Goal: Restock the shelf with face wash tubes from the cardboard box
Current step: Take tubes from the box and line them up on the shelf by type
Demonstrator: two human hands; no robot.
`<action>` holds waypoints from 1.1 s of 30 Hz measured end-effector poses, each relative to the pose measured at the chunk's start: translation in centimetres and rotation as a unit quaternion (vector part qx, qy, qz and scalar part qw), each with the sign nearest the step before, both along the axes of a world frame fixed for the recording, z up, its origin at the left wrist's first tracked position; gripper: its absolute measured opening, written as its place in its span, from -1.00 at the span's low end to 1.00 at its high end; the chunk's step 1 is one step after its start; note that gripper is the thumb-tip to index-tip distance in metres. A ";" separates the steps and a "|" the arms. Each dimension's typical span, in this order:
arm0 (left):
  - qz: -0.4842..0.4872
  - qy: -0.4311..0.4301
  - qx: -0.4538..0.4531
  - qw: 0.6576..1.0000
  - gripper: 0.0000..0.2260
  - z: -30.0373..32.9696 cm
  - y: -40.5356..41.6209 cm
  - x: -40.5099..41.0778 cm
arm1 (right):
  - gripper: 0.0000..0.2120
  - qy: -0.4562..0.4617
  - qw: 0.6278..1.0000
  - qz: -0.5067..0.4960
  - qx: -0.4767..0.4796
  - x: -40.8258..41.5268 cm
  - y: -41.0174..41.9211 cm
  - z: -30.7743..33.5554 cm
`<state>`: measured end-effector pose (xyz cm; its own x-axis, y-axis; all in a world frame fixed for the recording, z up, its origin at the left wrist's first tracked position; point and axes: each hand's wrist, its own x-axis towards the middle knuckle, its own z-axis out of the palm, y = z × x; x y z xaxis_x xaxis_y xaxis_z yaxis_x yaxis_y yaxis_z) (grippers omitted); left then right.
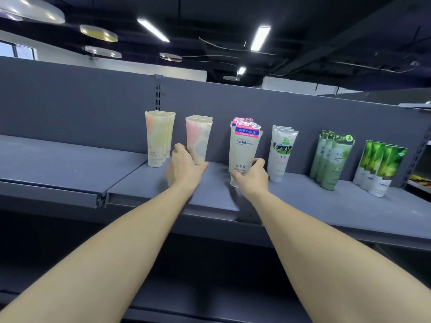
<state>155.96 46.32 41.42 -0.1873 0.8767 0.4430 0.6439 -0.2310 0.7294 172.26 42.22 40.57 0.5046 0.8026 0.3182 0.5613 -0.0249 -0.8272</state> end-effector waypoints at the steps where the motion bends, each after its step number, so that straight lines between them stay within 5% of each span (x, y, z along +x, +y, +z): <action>1: -0.003 -0.002 0.001 1.000 -0.47 0.0 -0.1 -0.1 | -0.50 0.004 1.000 -0.001 -0.004 -0.1 -0.1 0.1; 7: 0.004 -0.008 0.014 1.000 -0.53 0.4 -0.7 -1.7 | -0.27 0.014 1.000 -0.027 -0.006 -0.6 -1.1 -0.3; 19: -0.014 -0.034 -0.005 0.999 -0.54 0.2 -0.6 -1.5 | -0.64 -0.026 0.991 -0.113 -0.073 0.4 -3.0 1.5; 33: -0.007 -0.023 -0.035 0.999 -0.50 0.1 1.6 0.7 | -0.57 -0.017 0.992 -0.118 -0.031 2.4 -3.3 0.6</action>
